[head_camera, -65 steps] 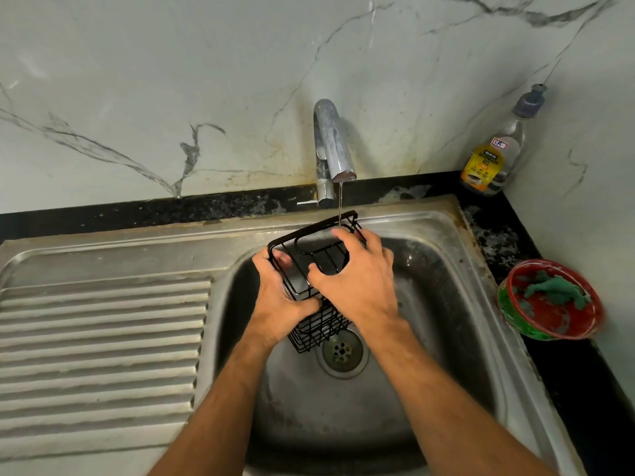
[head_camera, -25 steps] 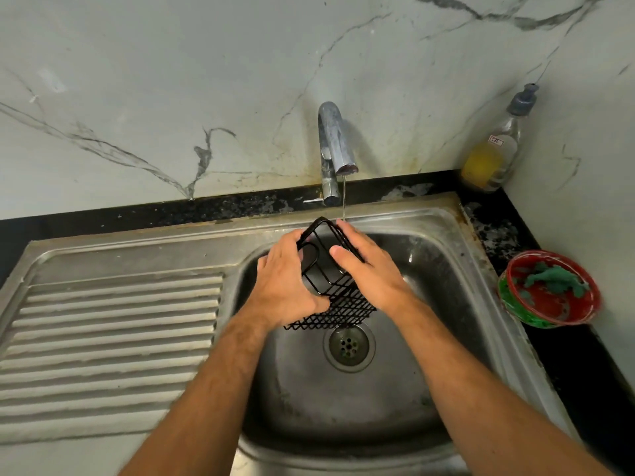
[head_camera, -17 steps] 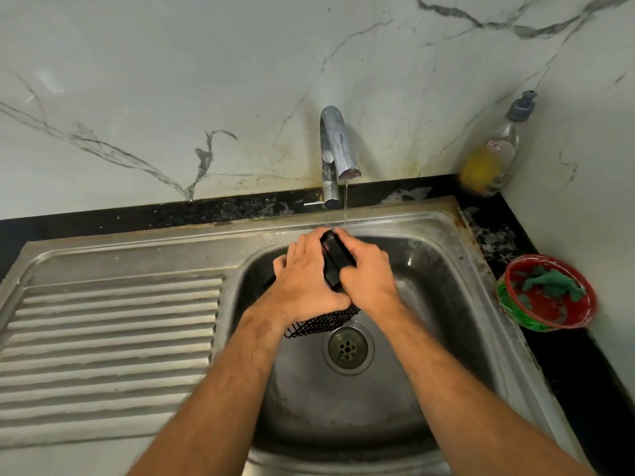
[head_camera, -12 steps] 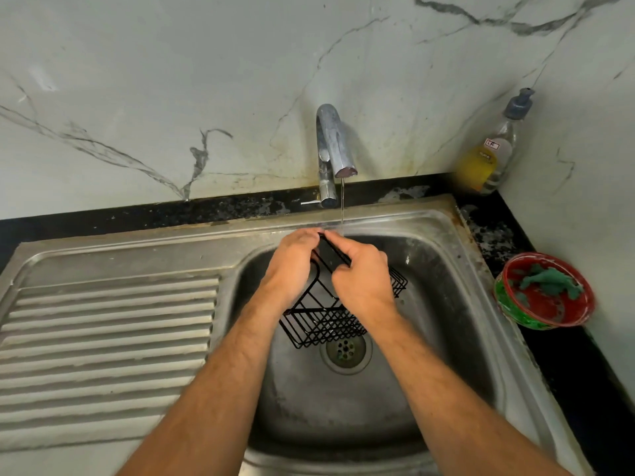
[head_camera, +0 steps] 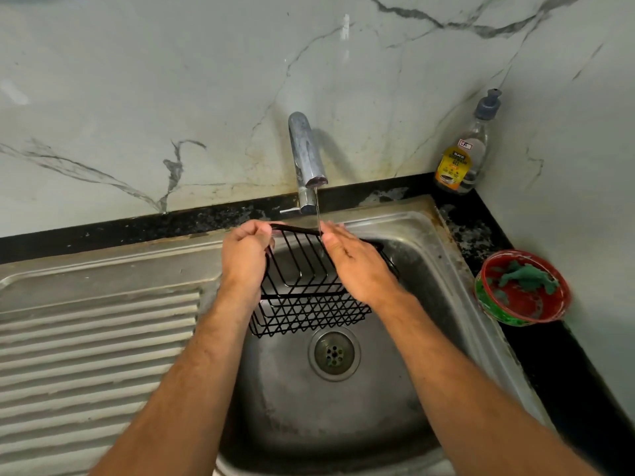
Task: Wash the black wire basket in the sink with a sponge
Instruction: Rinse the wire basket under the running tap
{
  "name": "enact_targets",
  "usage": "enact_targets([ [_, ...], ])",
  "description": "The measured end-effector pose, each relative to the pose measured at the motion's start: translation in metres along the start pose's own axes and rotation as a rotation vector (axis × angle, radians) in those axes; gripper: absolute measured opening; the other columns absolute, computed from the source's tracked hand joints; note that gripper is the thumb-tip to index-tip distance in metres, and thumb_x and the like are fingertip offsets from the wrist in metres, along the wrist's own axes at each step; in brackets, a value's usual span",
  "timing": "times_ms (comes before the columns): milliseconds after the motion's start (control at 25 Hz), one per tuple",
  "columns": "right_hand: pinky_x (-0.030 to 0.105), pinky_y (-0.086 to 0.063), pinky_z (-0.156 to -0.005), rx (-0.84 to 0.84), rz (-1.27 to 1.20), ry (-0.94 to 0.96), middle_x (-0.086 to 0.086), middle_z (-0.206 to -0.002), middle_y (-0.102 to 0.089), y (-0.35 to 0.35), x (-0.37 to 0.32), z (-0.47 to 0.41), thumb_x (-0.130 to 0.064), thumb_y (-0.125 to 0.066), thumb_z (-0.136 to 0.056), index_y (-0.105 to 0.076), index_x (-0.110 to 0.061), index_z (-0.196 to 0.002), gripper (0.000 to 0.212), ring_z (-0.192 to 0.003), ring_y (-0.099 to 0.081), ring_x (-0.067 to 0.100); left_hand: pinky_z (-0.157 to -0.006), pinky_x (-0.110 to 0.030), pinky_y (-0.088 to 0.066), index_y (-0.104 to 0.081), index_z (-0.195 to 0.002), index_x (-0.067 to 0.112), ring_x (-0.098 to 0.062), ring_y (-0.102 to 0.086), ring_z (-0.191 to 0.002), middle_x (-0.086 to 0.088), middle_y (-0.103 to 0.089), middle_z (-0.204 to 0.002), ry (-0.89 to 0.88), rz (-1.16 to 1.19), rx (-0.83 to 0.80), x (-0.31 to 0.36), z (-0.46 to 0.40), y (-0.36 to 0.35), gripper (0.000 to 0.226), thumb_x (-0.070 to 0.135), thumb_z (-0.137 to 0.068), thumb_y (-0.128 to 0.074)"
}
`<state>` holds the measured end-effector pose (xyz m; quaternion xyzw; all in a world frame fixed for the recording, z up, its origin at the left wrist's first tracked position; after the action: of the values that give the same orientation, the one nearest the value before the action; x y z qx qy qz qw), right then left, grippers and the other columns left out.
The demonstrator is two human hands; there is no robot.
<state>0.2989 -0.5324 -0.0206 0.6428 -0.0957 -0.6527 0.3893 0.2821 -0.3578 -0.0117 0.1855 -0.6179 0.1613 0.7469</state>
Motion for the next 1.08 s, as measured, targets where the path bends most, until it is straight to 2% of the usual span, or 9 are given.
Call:
enact_targets([
  [320, 0.036, -0.001, -0.125, -0.070, 0.340, 0.282, -0.006, -0.165, -0.010, -0.013, -0.012, -0.010, -0.052, -0.013, -0.105, -0.013, -0.024, -0.158, 0.060, -0.153, -0.003, 0.010, -0.067, -0.034, -0.043, -0.045, -0.056, 0.022, -0.016, -0.037, -0.057, 0.005, -0.042, -0.054, 0.037, 0.153, 0.018, -0.014, 0.009, 0.004, 0.038, 0.037, -0.081, -0.069],
  [360, 0.039, -0.001, -0.125, -0.071, 0.356, 0.186, -0.006, -0.165, -0.011, -0.005, 0.002, -0.014, -0.053, -0.012, -0.104, -0.014, -0.024, -0.158, 0.061, -0.153, -0.004, 0.012, -0.051, -0.032, -0.021, -0.044, -0.055, 0.021, -0.020, -0.039, -0.062, 0.005, -0.045, -0.054, 0.045, 0.145, 0.024, -0.018, 0.009, 0.007, 0.046, 0.042, -0.084, -0.072],
  [400, 0.042, -0.001, -0.125, -0.067, 0.372, 0.090, -0.006, -0.165, -0.013, 0.002, 0.014, -0.017, -0.054, -0.013, -0.104, -0.016, -0.025, -0.158, 0.061, -0.153, -0.005, 0.013, -0.110, -0.061, -0.019, -0.049, -0.055, 0.016, -0.022, -0.044, -0.069, 0.001, -0.053, -0.057, 0.069, 0.164, 0.037, -0.021, 0.011, 0.010, 0.047, 0.042, -0.085, -0.075],
  [440, 0.046, -0.001, -0.125, -0.053, 0.397, 0.027, -0.005, -0.165, -0.018, 0.007, 0.022, -0.019, -0.054, -0.016, -0.105, -0.020, -0.026, -0.157, 0.060, -0.153, -0.008, 0.015, -0.101, -0.050, -0.051, -0.060, -0.063, 0.007, -0.027, -0.053, -0.076, -0.008, -0.063, -0.067, 0.104, 0.196, 0.036, -0.026, 0.012, 0.013, 0.043, 0.041, -0.082, -0.079],
  [520, 0.051, -0.012, -0.123, -0.009, 0.437, 0.021, -0.003, -0.152, -0.045, 0.006, 0.024, -0.019, -0.049, -0.030, -0.105, -0.045, -0.029, -0.146, 0.048, -0.145, -0.032, 0.020, -0.104, -0.061, -0.049, -0.068, -0.094, -0.010, -0.039, -0.063, -0.086, -0.025, -0.068, -0.092, 0.165, 0.216, 0.023, -0.034, 0.014, 0.017, 0.056, 0.038, -0.070, -0.085],
  [600, 0.047, -0.031, -0.112, 0.021, 0.377, 0.083, -0.010, -0.116, -0.064, 0.001, 0.015, -0.020, -0.040, -0.045, -0.102, -0.062, -0.035, -0.106, 0.018, -0.115, -0.051, 0.014, -0.093, -0.058, -0.055, -0.069, -0.084, -0.004, -0.039, -0.065, -0.080, -0.026, -0.068, -0.087, 0.189, 0.176, 0.036, -0.037, 0.015, 0.022, 0.038, 0.031, -0.072, -0.079],
  [720, 0.042, -0.039, -0.106, -0.017, 0.236, 0.078, -0.021, -0.099, -0.067, 0.005, 0.004, -0.021, -0.030, -0.055, -0.100, -0.059, -0.037, -0.079, 0.023, -0.101, -0.058, 0.006, -0.075, -0.038, -0.046, -0.055, -0.067, 0.018, -0.019, -0.049, -0.064, -0.003, -0.054, -0.067, 0.043, -0.096, 0.006, -0.030, 0.009, 0.025, 0.030, 0.025, -0.089, -0.074],
  [880, 0.041, -0.039, -0.102, -0.060, 0.390, 0.133, -0.016, -0.077, -0.064, 0.004, -0.011, -0.033, -0.038, -0.052, -0.099, -0.065, -0.031, -0.080, 0.024, -0.079, -0.057, 0.007, -0.069, -0.032, -0.051, -0.055, -0.090, 0.025, -0.014, -0.061, -0.076, 0.007, -0.062, -0.080, -0.334, -0.992, -0.253, 0.000, 0.004, -0.002, 0.015, 0.035, -0.100, -0.059],
  [1080, 0.037, -0.048, -0.095, -0.046, 0.305, 0.159, -0.016, -0.088, -0.071, 0.022, -0.020, -0.030, -0.046, -0.065, -0.091, -0.076, -0.029, -0.089, 0.020, -0.087, -0.061, 0.008, -0.079, -0.037, -0.048, -0.065, -0.098, 0.021, -0.024, -0.062, -0.091, -0.002, -0.069, -0.096, -0.283, -1.133, -0.302, 0.000, 0.014, -0.011, 0.026, 0.031, -0.105, -0.042],
])
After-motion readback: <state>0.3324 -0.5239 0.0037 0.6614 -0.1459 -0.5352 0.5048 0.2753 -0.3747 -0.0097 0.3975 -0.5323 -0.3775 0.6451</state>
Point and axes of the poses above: each hand's wrist, its own z-axis away from the middle knuckle, its own y-axis out of the back of the hand, x = y × z, the point moved 2 cm from there along -z, towards the middle knuckle
